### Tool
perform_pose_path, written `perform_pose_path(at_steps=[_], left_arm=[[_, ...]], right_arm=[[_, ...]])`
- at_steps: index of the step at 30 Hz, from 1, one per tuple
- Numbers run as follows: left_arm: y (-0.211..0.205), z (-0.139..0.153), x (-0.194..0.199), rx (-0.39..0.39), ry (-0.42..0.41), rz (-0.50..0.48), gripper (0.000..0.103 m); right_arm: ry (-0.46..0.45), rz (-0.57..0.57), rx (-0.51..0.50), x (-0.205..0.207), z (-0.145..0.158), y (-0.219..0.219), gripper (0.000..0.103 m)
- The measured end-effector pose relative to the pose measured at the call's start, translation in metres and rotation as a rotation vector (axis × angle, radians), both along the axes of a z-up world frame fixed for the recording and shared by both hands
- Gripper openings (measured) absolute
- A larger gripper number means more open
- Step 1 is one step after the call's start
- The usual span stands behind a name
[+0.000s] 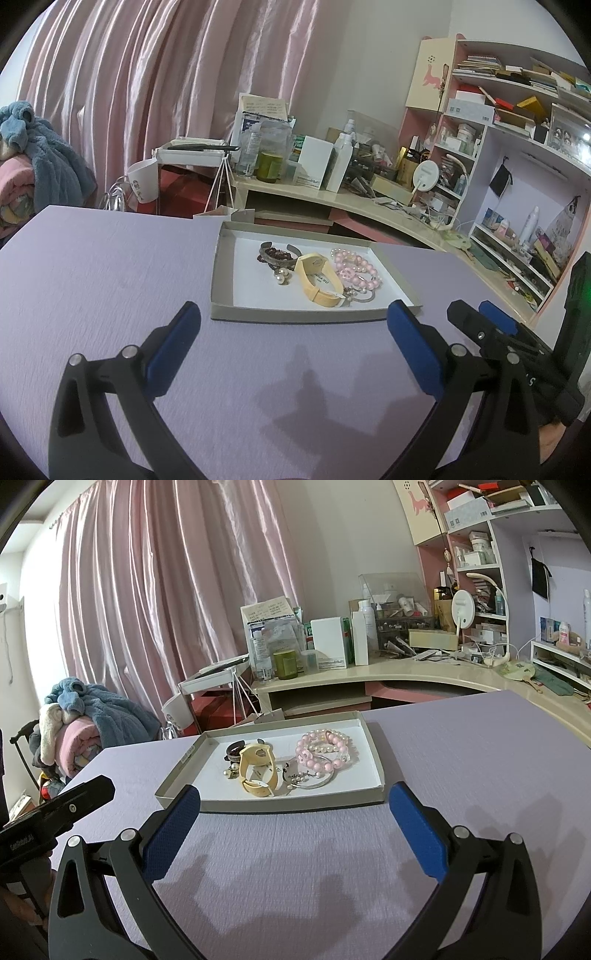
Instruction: Organize jewelry
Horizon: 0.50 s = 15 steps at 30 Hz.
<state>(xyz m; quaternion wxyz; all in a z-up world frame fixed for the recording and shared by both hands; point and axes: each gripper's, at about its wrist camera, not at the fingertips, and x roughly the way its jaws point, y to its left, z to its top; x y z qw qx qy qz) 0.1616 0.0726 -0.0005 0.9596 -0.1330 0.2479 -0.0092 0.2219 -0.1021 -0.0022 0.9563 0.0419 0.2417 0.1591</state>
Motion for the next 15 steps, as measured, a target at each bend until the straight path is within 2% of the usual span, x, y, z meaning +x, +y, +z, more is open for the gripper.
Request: perform_pose_path(at_steps=[15], left_arm=[[0.0036,0.0036,0.0051,0.006,-0.010,-0.004,0.101]], right_arm=[[-0.004,0.000,0.000,0.0010,0.0023,-0.0022,0.102]])
